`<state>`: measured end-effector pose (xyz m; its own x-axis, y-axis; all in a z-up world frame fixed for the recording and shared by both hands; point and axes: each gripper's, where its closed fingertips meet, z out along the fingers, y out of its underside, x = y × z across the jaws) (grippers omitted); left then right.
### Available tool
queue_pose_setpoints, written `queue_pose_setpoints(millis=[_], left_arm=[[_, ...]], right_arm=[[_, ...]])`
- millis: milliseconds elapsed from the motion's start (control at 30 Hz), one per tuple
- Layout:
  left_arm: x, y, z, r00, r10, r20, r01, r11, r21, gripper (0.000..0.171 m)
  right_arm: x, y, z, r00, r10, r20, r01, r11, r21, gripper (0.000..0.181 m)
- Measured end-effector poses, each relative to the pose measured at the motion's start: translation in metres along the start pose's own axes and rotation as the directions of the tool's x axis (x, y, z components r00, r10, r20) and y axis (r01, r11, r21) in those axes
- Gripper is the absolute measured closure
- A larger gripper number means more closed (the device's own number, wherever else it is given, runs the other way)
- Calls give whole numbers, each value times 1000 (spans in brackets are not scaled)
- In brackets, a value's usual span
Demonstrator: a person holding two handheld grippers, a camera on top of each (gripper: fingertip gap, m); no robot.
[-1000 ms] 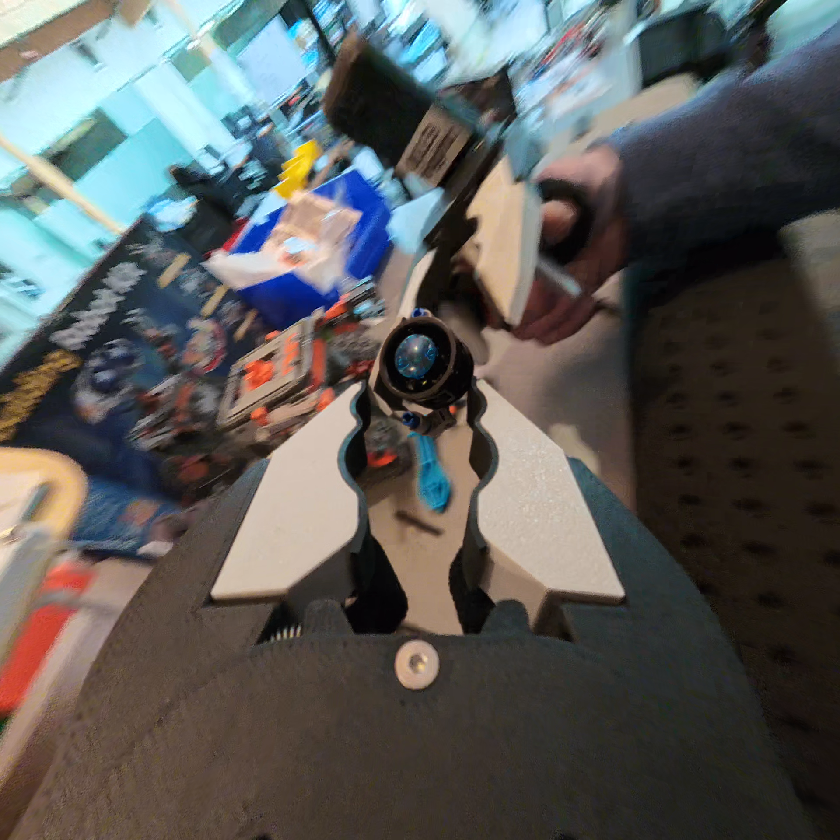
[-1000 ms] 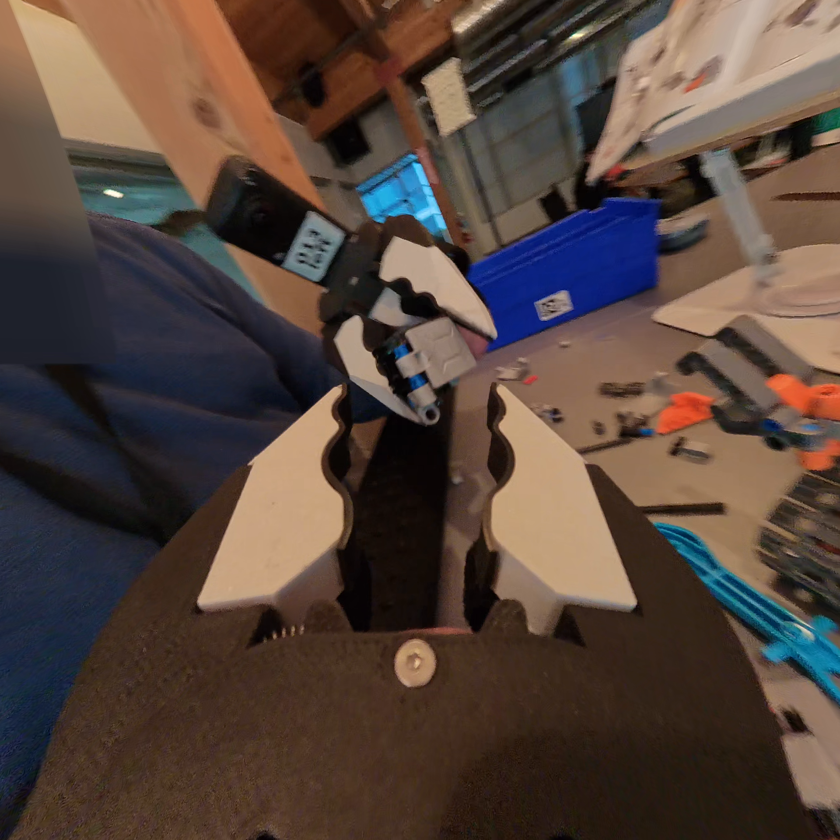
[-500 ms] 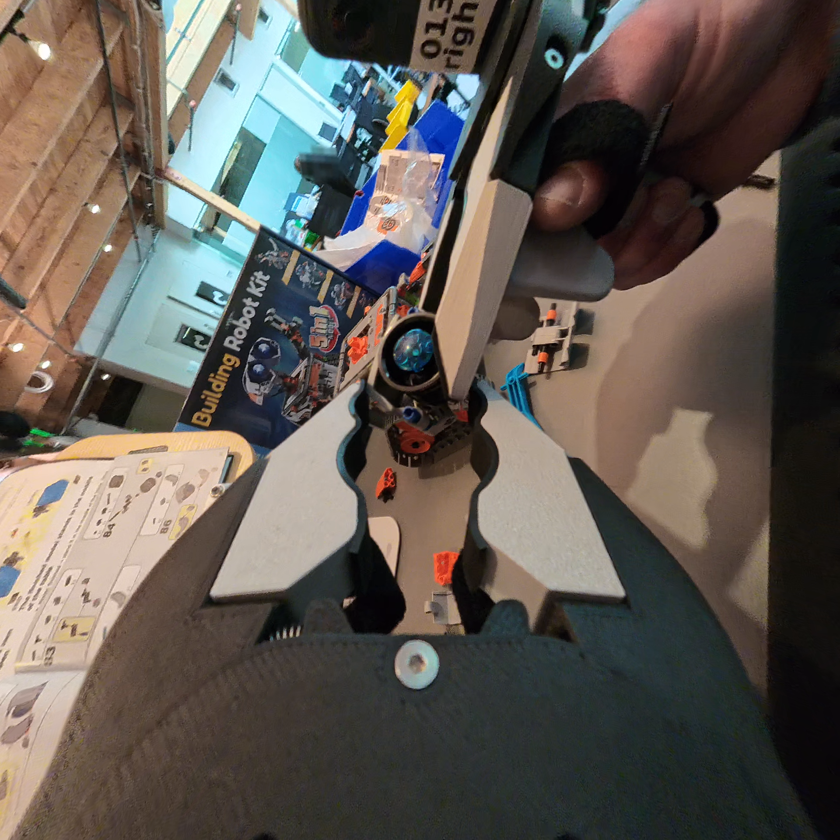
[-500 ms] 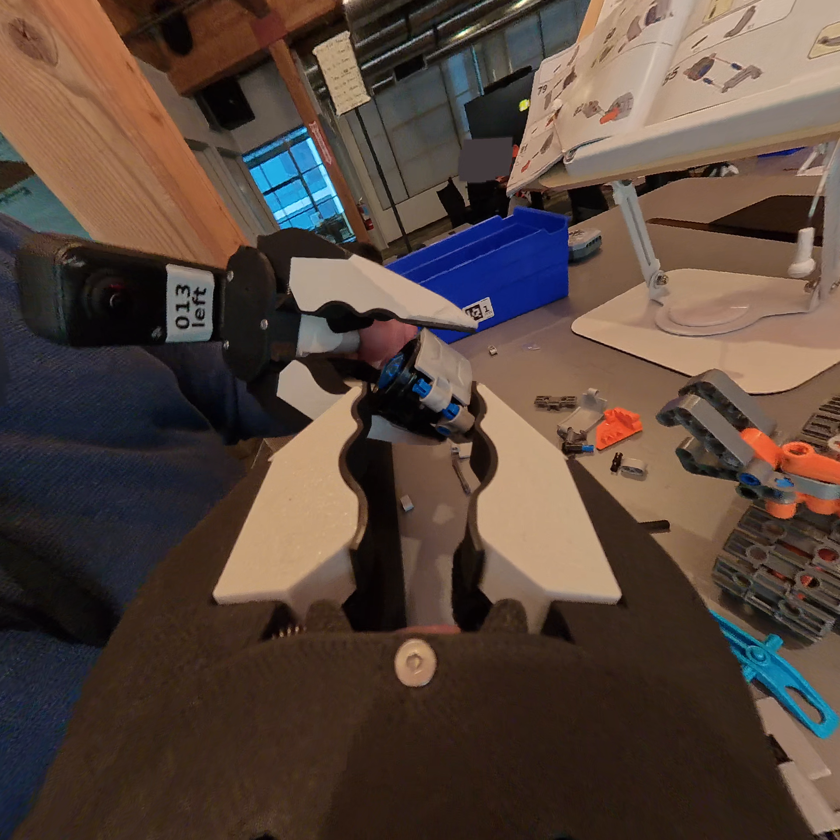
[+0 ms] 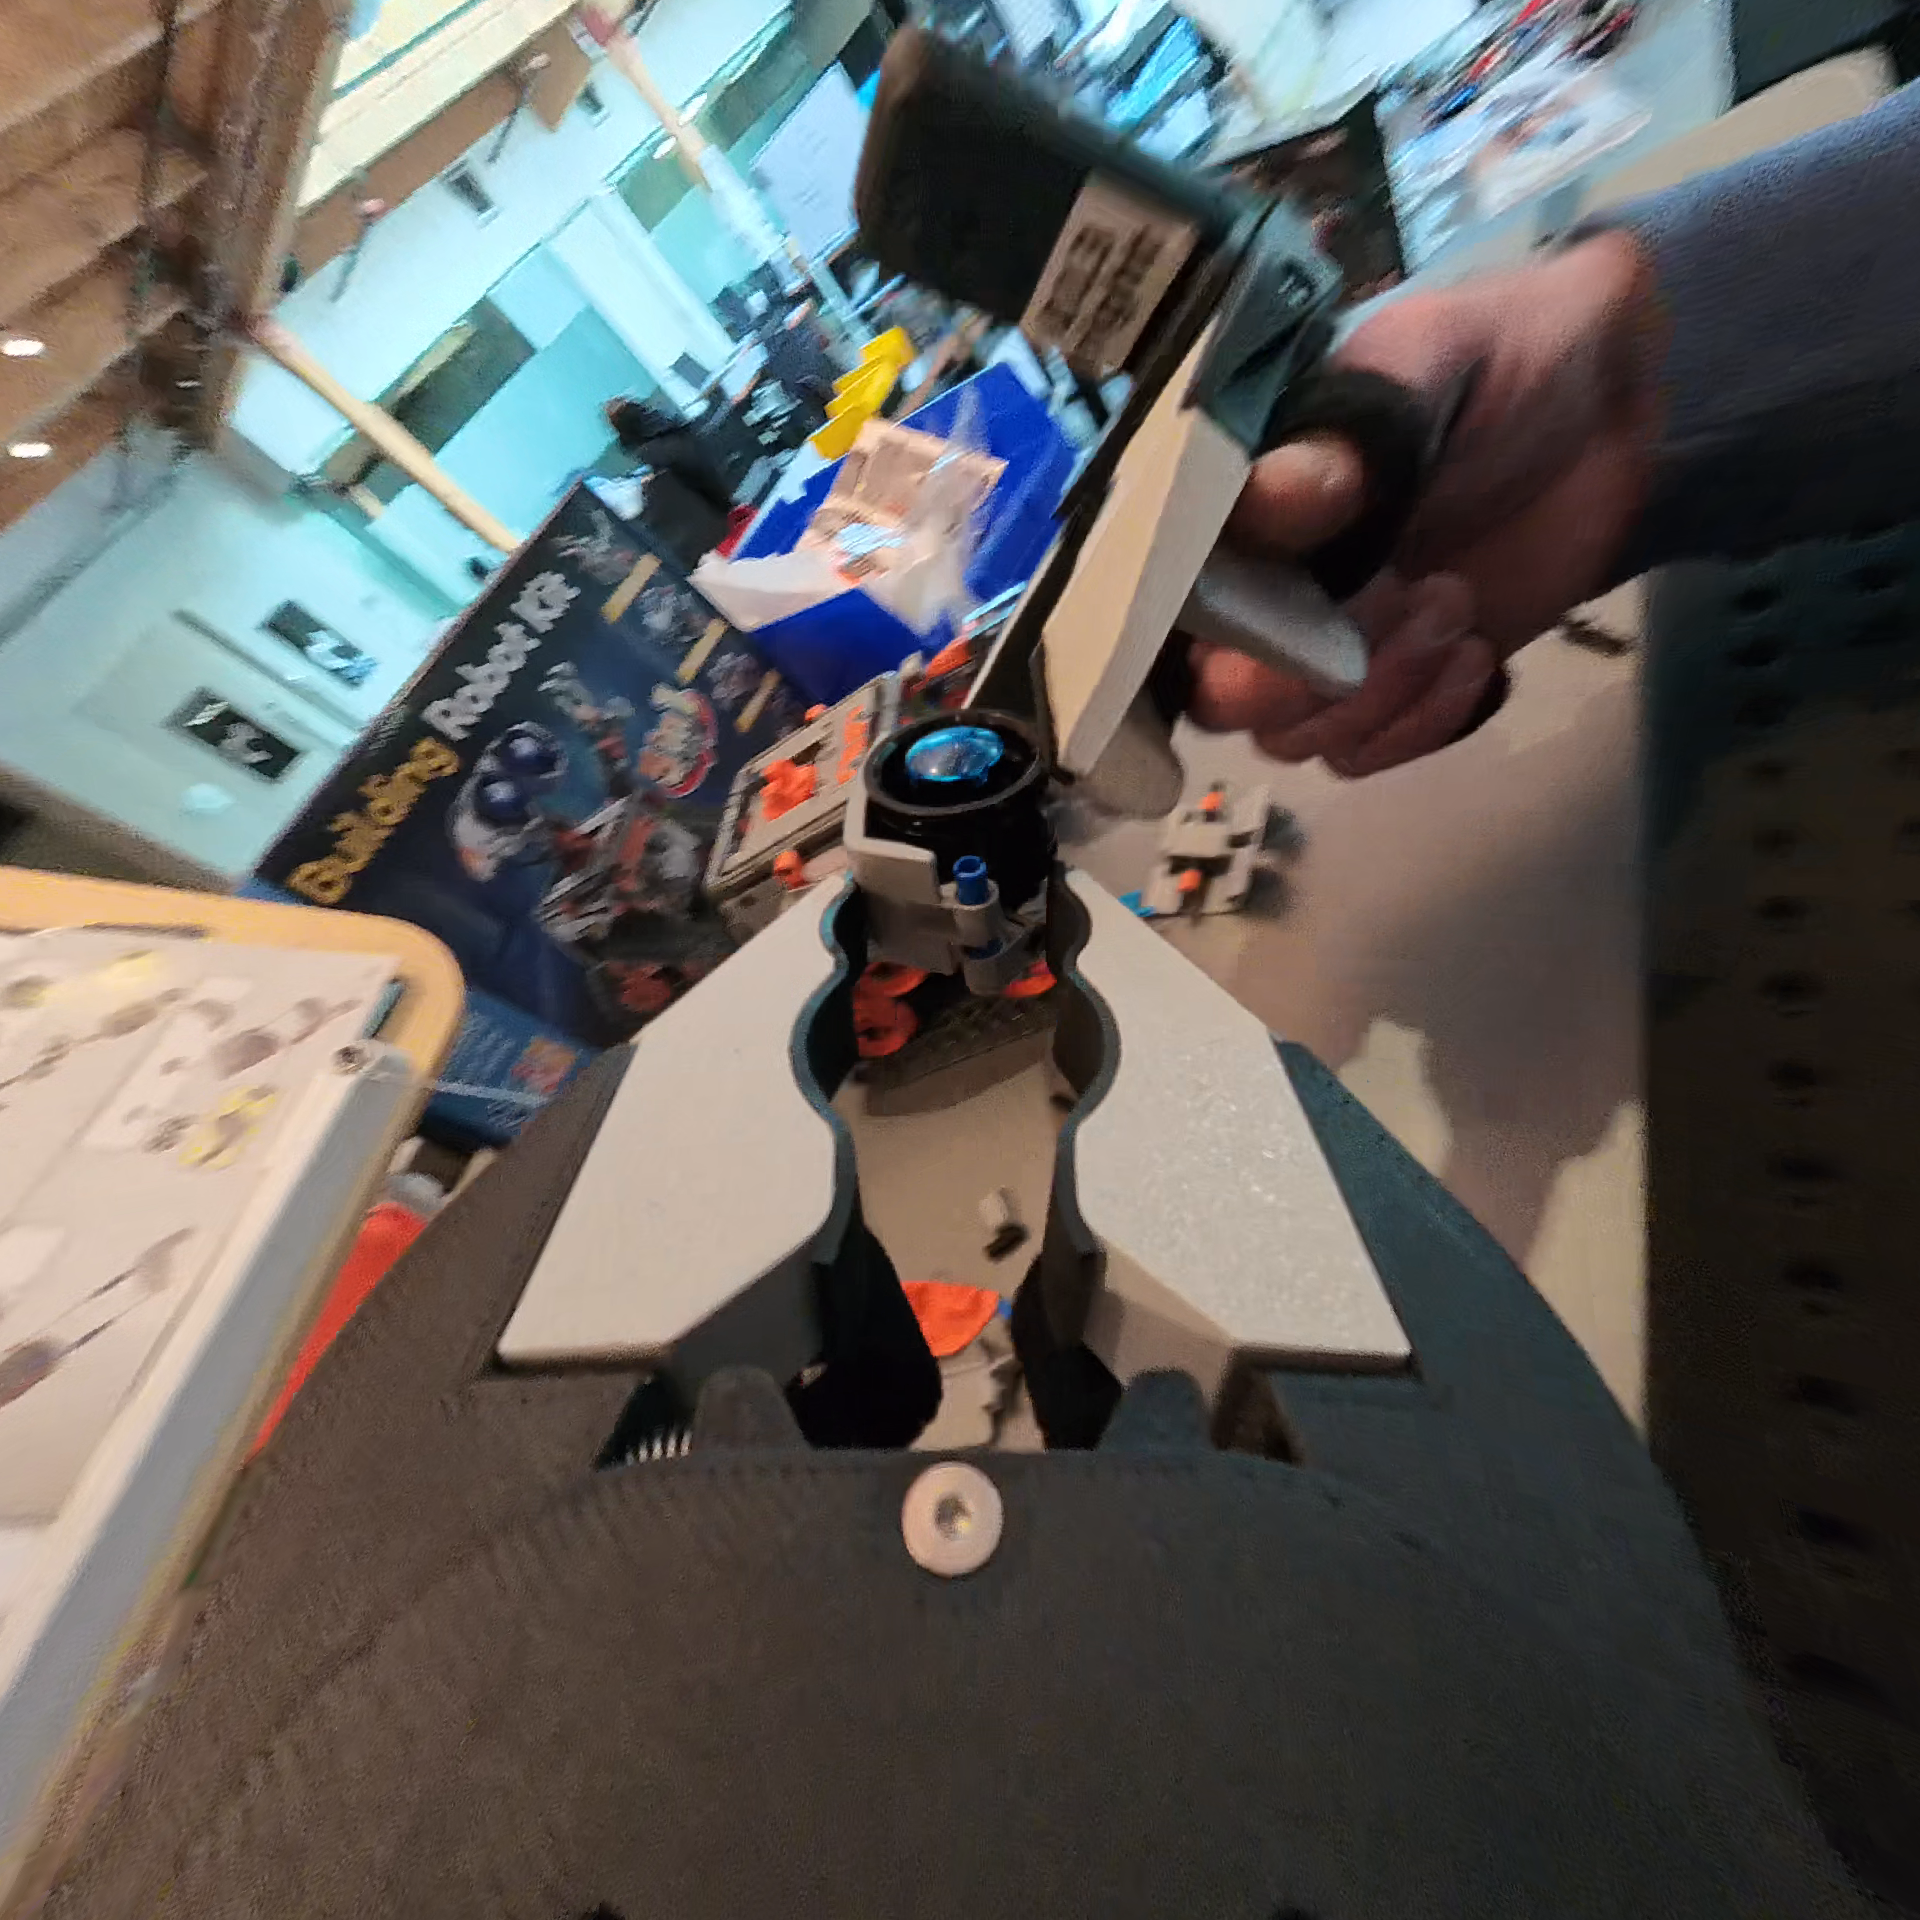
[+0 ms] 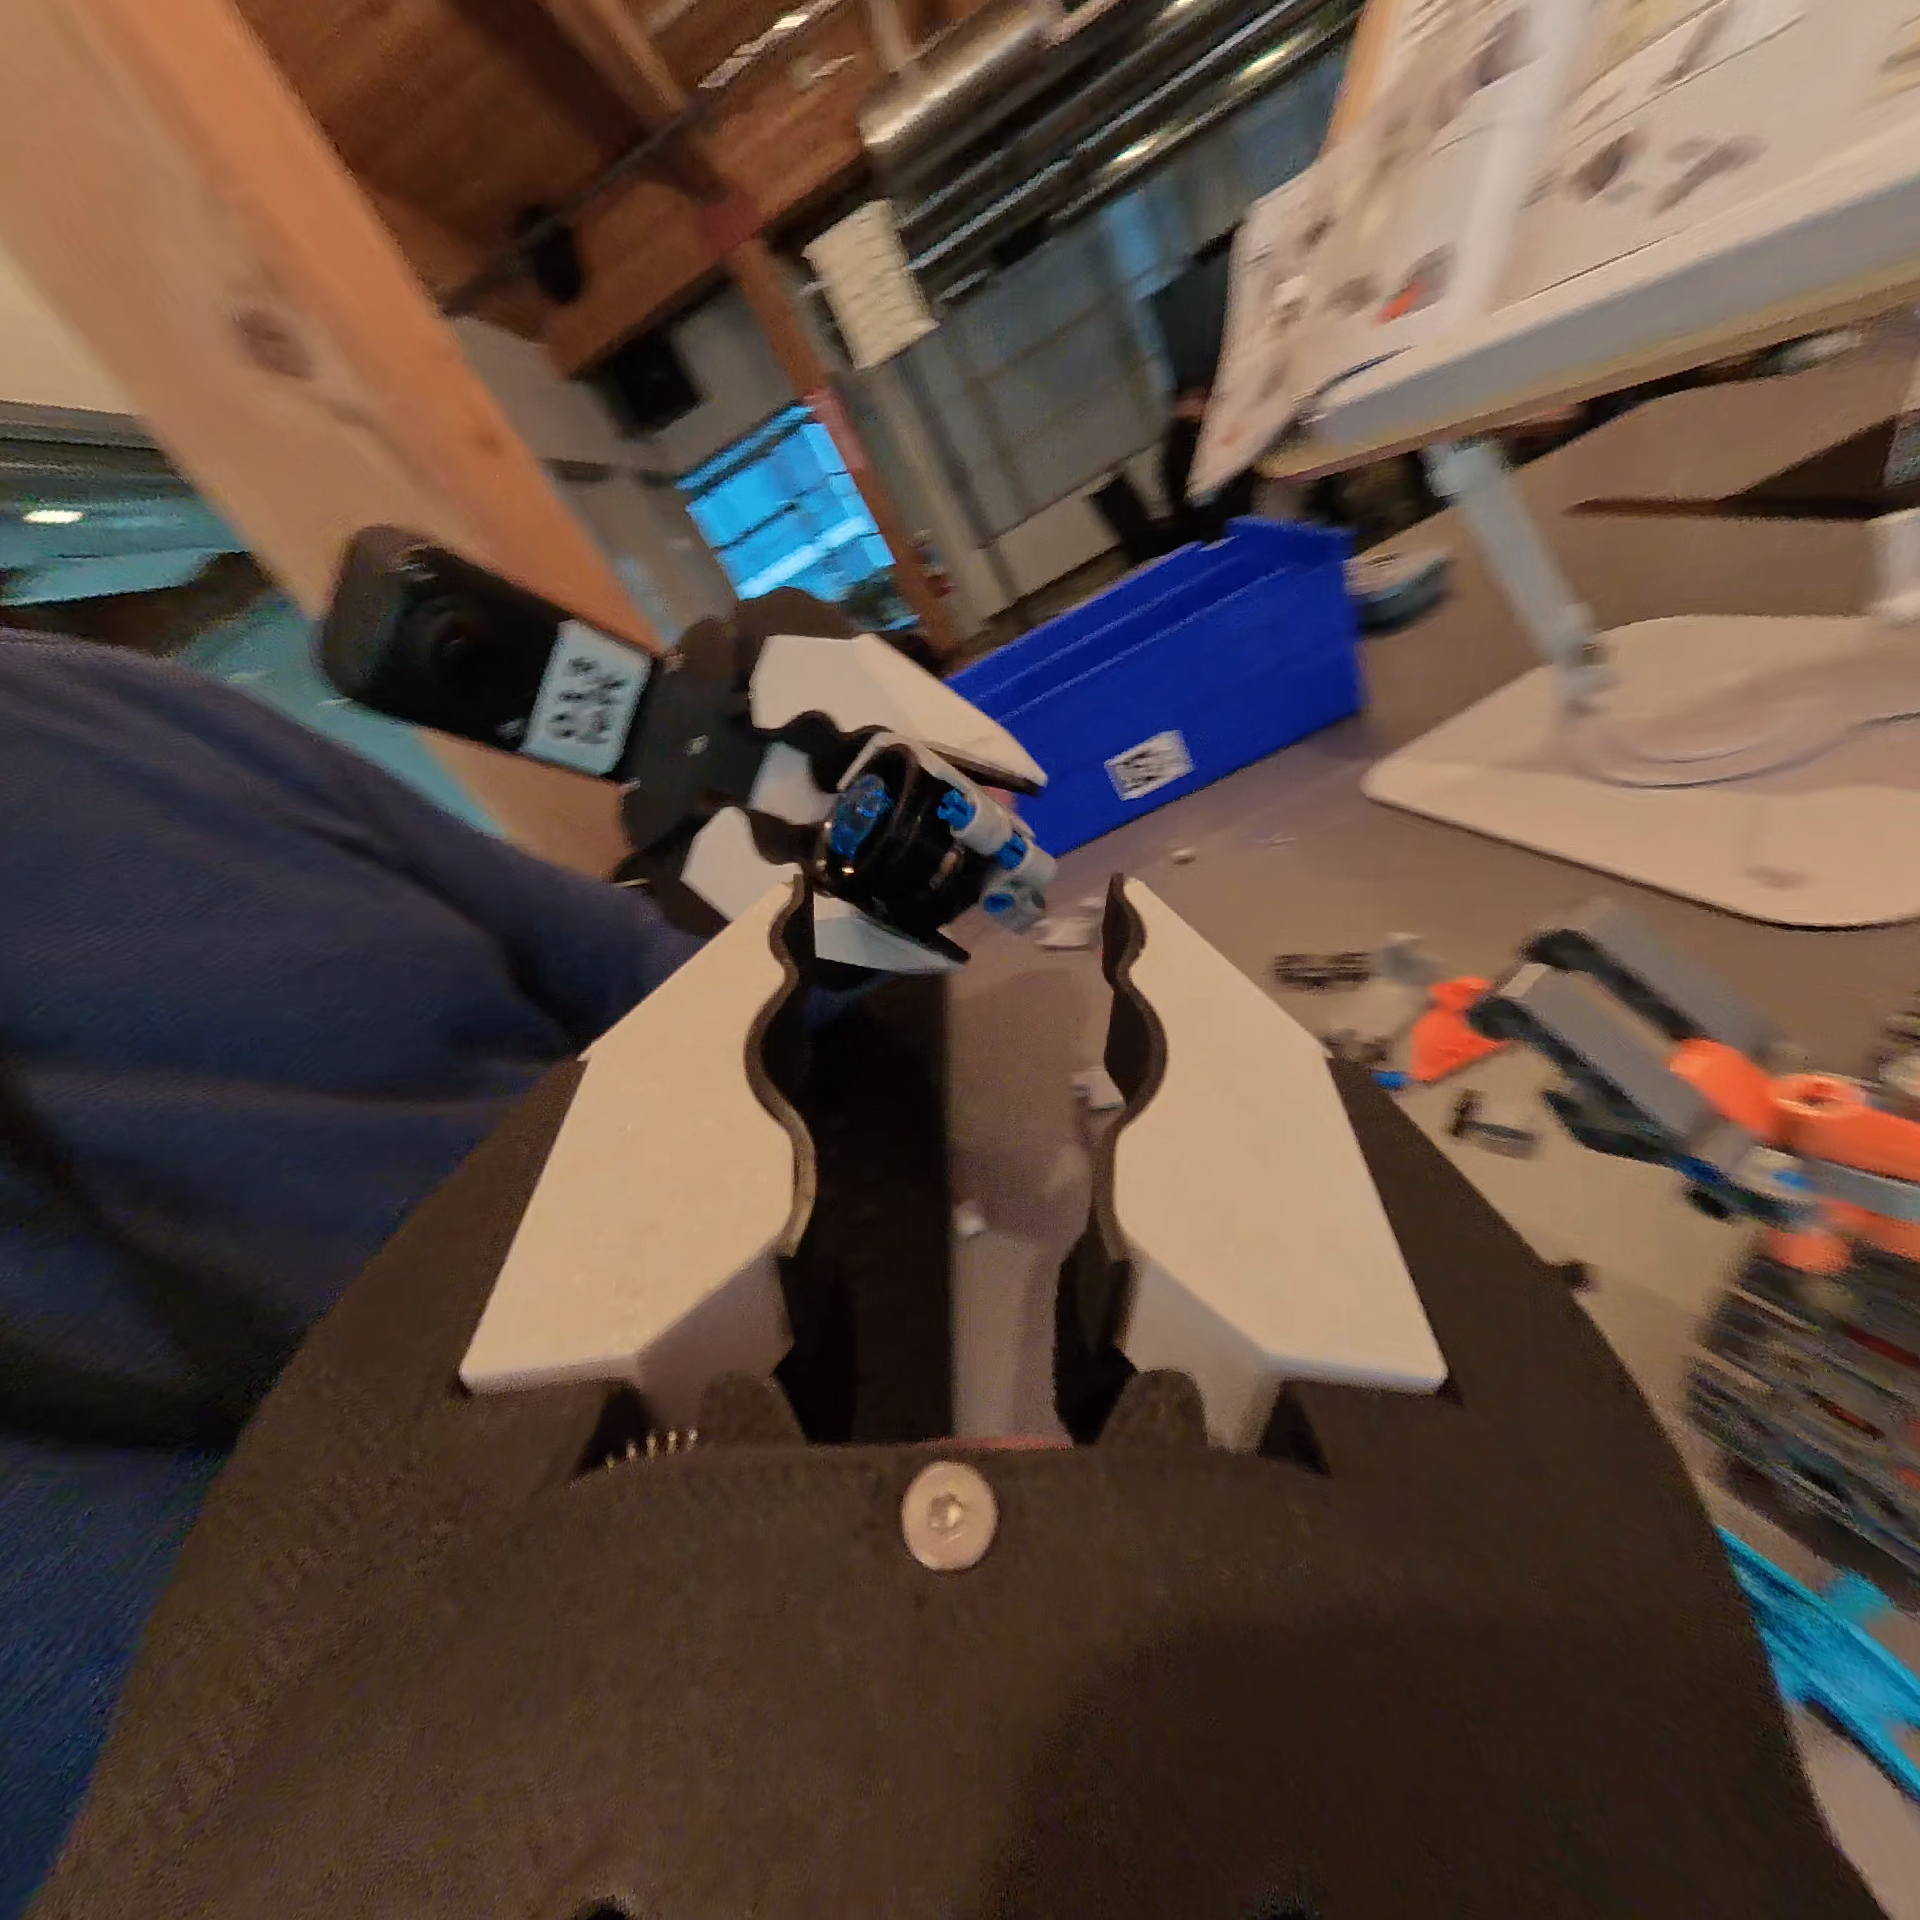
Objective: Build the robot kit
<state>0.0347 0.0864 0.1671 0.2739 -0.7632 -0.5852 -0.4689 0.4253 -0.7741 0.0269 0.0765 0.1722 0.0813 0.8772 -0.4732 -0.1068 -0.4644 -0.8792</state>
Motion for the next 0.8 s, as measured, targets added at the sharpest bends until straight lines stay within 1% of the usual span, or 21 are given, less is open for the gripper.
queue_pose_setpoints(millis=[33, 67, 100, 167, 233, 267, 300, 333, 367, 433, 500, 533, 567, 600, 633, 667, 700, 733, 767, 800], left_arm=[[-7, 3, 0, 998, 33, 51, -31, 999, -26, 140], [-12, 5, -1, 994, 66, 92, -62, 997, -45, 140], [-12, 5, 0, 990, 91, 106, -86, 995, -54, 140], [-13, 3, 1, 984, 111, 138, -107, 994, -38, 140], [-15, -1, 1, 980, 100, 174, -99, 995, -10, 140], [-17, -4, 0, 976, 104, 193, -107, 994, 4, 140], [-17, -9, -2, 971, 112, 209, -120, 993, 24, 140], [-17, -11, -2, 967, 124, 224, -133, 991, 27, 140], [-17, -11, -2, 964, 135, 231, -144, 989, 23, 140], [-14, -12, -2, 964, 137, 226, -150, 988, 44, 141], [-9, -13, -3, 978, 123, 168, -137, 988, 72, 140], [-6, -15, -6, 988, 94, 120, -107, 989, 105, 140], [-2, -19, -8, 994, 79, 72, -88, 987, 136, 134], [-2, -20, -11, 996, 77, 45, -83, 986, 145, 129], [-4, -19, -12, 997, 68, 33, -72, 987, 143, 120], [0, -20, -14, 998, 60, -27, -55, 988, 147, 113], [1, -21, -16, 996, 57, -71, -46, 988, 149, 113], [1, -24, -19, 994, 66, -91, -51, 986, 158, 105], [10, -24, -20, 983, 82, -166, -56, 986, 156, 106], [16, -24, -21, 973, 86, -216, -55, 988, 143, 109]], right_arm=[[5, -3, -3, 996, -37, -78, 37, 999, 1, 126], [4, -2, -3, 989, -81, -120, 78, 997, -23, 123], [3, -2, -2, 982, -105, -156, 100, 994, -41, 120], [2, -4, 4, 975, -99, -200, 94, 995, -34, 117], [-4, -12, 11, 986, -10, -167, 21, 998, 64, 120], [-4, -16, 11, 988, 43, -146, -25, 992, 122, 125], [-2, -20, 9, 989, 83, -123, -60, 983, 176, 136], [-2, -23, 7, 989, 115, -89, -93, 971, 221, 139], [-2, -23, 7, 989, 139, -58, -122, 963, 240, 139], [-4, -23, 6, 992, 122, -37, -110, 965, 237, 139], [-5, -20, 5, 997, 61, -52, -50, 980, 194, 139], [-8, -20, 5, 999, 36, -33, -30, 985, 172, 140], [-10, -19, 4, 1000, 5, -27, -1, 988, 152, 140], [-10, -17, 4, 999, -38, -36, 42, 992, 118, 140], [-13, -14, 5, 997, -81, -21, 82, 993, 80, 140], [-20, -11, 5, 995, -100, 26, 98, 994, 52, 140], [-23, -9, 5, 994, -95, 63, 93, 995, 30, 140], [-26, -7, 5, 991, -87, 97, 86, 996, 8, 140], [-31, -3, 5, 986, -79, 147, 83, 996, -16, 139], [-34, -2, 5, 981, -77, 179, 84, 996, -27, 140]])
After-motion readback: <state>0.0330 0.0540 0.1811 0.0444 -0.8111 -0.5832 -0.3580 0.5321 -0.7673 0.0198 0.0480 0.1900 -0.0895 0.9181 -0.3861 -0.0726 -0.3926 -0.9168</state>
